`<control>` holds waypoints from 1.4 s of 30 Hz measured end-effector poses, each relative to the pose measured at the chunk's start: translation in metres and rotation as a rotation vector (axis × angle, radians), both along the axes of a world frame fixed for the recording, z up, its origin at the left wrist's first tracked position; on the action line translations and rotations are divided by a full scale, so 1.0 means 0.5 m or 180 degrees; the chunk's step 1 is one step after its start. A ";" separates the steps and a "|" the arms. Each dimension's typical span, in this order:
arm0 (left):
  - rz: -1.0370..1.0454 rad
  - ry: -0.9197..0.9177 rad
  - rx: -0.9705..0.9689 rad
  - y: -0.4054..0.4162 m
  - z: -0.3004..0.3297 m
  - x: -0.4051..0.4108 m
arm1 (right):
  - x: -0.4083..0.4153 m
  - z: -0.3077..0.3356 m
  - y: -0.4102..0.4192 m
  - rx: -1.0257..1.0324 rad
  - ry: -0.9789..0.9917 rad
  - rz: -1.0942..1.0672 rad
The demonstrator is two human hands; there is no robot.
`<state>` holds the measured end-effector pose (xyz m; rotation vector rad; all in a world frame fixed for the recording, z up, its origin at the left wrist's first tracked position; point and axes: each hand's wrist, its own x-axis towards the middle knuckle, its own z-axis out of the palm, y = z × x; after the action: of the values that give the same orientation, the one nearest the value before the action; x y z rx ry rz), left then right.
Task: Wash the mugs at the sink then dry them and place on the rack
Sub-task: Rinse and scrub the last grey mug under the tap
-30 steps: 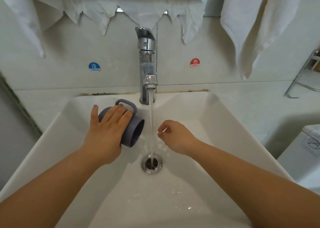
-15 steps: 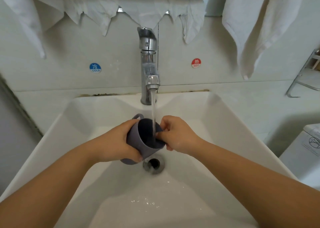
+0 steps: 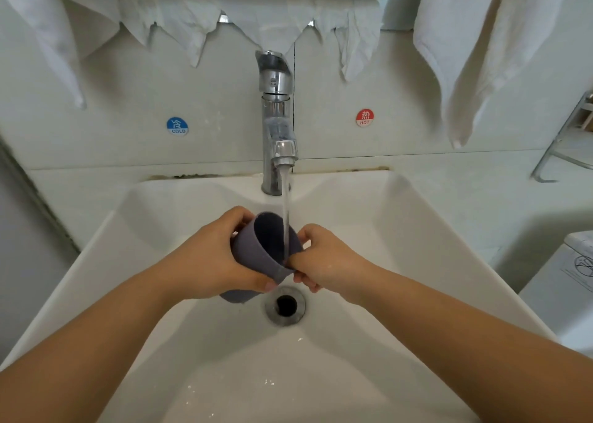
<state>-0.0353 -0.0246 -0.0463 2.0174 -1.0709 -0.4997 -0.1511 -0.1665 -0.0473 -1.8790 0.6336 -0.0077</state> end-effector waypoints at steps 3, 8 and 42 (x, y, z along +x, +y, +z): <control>-0.0163 0.0292 -0.0015 0.002 0.001 0.008 | 0.002 -0.003 -0.007 -0.0447 -0.0073 0.0071; -0.0334 0.0671 -0.0047 0.004 0.006 0.008 | 0.009 -0.003 -0.018 -0.1388 -0.0406 0.0015; -0.0692 0.0967 0.0218 0.018 0.017 0.030 | 0.048 -0.002 -0.028 -0.1325 -0.0264 0.1014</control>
<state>-0.0203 -0.0157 -0.0381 1.8168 -1.0983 -0.9355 -0.1269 -0.1807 -0.0481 -2.3525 0.2816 -0.0115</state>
